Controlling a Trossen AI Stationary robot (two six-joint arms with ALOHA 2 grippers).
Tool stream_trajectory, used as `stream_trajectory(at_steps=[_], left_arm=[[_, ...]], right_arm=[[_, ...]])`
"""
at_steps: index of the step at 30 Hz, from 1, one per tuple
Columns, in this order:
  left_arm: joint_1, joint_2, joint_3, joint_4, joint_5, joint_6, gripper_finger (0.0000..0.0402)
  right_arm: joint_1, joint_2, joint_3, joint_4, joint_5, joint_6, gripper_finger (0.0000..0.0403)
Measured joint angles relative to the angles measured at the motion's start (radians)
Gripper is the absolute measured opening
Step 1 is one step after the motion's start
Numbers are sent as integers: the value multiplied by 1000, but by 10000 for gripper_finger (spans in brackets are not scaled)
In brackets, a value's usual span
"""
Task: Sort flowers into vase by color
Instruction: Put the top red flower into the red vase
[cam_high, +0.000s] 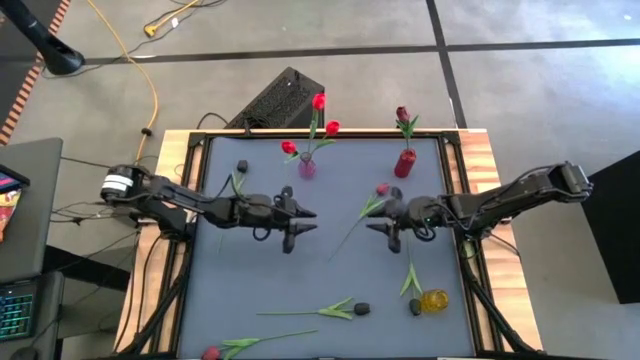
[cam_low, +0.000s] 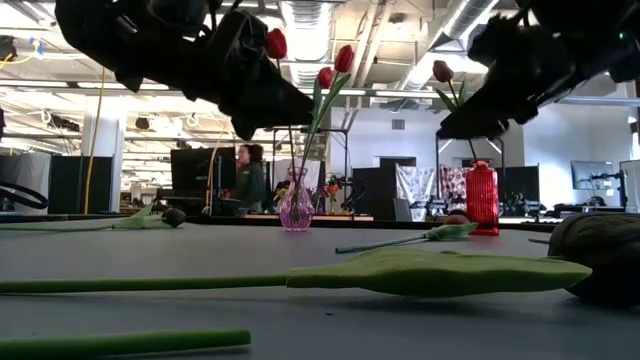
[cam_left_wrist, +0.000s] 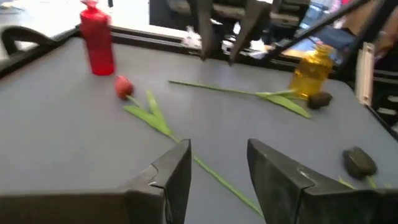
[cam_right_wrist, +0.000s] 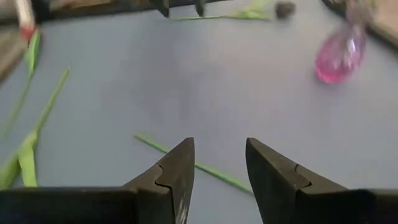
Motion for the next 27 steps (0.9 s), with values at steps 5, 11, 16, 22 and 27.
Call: stream_trajectory(at_steps=[5,11,16,22,27], left_arm=[[-23,61,33,2,14,-1,145],[-45,109,68,-5,19,1,144],[-44,109,72,-6,17,-7,144],[-46,109,73,-24,20,-21,144],[-45,109,73,-37,20,-23,144]], right_arm=[[8,0,87,-140,-29,-261,169],[-15,94,141,-216,-109,-503,169],[-83,280,213,-258,-133,-560,169],[-136,475,381,-406,-133,-682,169],[-158,607,514,-594,-134,-740,169]])
